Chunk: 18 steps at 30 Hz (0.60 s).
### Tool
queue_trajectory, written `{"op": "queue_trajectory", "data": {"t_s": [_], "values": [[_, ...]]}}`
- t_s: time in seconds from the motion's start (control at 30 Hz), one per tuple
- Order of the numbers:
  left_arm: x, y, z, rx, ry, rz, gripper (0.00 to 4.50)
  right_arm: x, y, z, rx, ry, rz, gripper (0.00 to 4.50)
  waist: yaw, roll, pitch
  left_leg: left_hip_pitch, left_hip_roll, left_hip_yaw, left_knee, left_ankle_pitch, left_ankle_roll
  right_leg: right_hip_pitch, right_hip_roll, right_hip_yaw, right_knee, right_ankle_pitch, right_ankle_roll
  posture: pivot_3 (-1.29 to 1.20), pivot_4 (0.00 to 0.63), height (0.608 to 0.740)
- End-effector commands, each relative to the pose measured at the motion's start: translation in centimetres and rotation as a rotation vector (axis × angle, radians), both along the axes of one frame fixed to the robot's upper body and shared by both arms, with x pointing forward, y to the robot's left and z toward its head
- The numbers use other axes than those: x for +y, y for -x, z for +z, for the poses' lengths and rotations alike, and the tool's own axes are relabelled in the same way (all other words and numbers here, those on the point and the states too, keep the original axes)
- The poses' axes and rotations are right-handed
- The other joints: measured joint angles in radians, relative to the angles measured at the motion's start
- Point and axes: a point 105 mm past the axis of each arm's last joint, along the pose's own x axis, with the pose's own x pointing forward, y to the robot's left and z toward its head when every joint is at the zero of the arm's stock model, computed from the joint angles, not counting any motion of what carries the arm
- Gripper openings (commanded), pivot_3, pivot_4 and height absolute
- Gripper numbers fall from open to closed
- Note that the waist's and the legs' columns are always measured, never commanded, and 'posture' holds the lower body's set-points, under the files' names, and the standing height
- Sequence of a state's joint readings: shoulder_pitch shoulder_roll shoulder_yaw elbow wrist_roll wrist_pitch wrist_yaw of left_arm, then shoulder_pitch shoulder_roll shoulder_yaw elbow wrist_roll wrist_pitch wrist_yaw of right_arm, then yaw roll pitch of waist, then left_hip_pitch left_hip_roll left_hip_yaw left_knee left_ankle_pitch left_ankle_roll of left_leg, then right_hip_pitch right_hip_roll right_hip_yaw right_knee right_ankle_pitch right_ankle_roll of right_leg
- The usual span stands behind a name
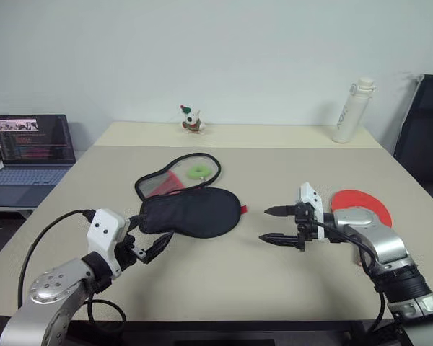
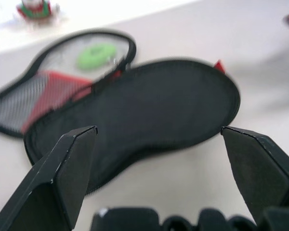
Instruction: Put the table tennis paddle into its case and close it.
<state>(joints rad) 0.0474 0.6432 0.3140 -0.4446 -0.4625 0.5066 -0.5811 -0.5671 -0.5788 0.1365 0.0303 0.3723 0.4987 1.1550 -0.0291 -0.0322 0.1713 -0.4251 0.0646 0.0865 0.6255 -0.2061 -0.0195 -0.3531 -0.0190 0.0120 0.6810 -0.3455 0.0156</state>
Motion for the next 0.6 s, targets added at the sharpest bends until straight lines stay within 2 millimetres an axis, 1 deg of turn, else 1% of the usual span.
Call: {"op": "queue_trajectory", "data": {"t_s": [0.03,0.13,0.23,0.33,0.43,0.47,0.53,0.6], "values": [[-0.1,-0.5,0.7,-0.053,-0.014,-0.007,4.48,-0.7,0.4,1.3,-0.041,-0.009,-0.015,4.50,0.000,0.000,0.000,0.000,0.000,0.000,0.000,0.000,0.000,0.000,0.000,0.000,0.000,0.000,0.000,0.00,0.150,0.740],[-0.4,-0.8,0.6,-0.058,-0.011,-0.017,4.48,-1.2,0.3,1.1,-0.044,0.000,-0.050,4.50,0.000,0.000,0.000,0.000,0.000,0.000,0.001,0.000,0.000,0.001,0.000,-0.001,0.001,0.000,0.000,0.00,0.150,0.740],[0.0,-0.7,1.0,-0.051,0.009,-0.039,4.48,-1.3,0.6,2.2,-0.052,-0.017,-0.053,4.50,-0.001,0.000,0.000,0.000,0.000,0.000,0.001,0.000,0.000,0.000,0.000,-0.001,0.002,0.000,0.000,0.00,0.150,0.740],[1.1,-0.2,0.8,-0.018,-0.041,-0.072,4.48,-1.2,1.1,3.5,-0.045,-0.045,-0.046,4.50,-0.004,0.000,0.000,0.000,0.000,-0.001,0.001,0.000,0.000,0.000,0.000,-0.001,0.002,0.000,0.000,0.00,0.150,0.740],[2.4,0.2,0.5,0.033,-0.135,-0.122,4.48,-0.5,1.9,4.1,-0.034,-0.053,-0.011,4.50,-0.004,0.000,0.000,0.000,0.000,0.000,0.000,0.000,0.000,-0.001,0.000,0.000,0.001,0.000,0.000,0.00,0.150,0.740],[2.6,0.0,0.4,0.048,-0.167,-0.142,4.48,-0.3,2.1,4.3,-0.035,-0.051,-0.001,4.50,-0.003,0.000,0.000,0.000,0.000,0.000,0.000,0.000,0.000,-0.001,0.000,-0.001,0.001,0.000,0.000,0.00,0.150,0.740],[3.5,-0.1,0.1,0.067,-0.197,-0.165,4.48,0.7,2.6,4.6,-0.037,-0.055,0.015,4.50,-0.002,0.000,0.000,0.000,0.000,0.000,0.000,0.000,0.000,-0.001,0.000,-0.001,0.001,0.000,0.000,0.00,0.150,0.740],[4.5,-1.0,-0.6,0.083,-0.224,-0.153,4.48,1.3,2.9,4.8,-0.030,-0.043,0.006,4.50,-0.002,0.000,0.000,0.000,0.000,0.000,0.000,0.000,0.000,0.000,-0.001,-0.001,0.001,0.000,0.000,0.00,0.150,0.740]]}}
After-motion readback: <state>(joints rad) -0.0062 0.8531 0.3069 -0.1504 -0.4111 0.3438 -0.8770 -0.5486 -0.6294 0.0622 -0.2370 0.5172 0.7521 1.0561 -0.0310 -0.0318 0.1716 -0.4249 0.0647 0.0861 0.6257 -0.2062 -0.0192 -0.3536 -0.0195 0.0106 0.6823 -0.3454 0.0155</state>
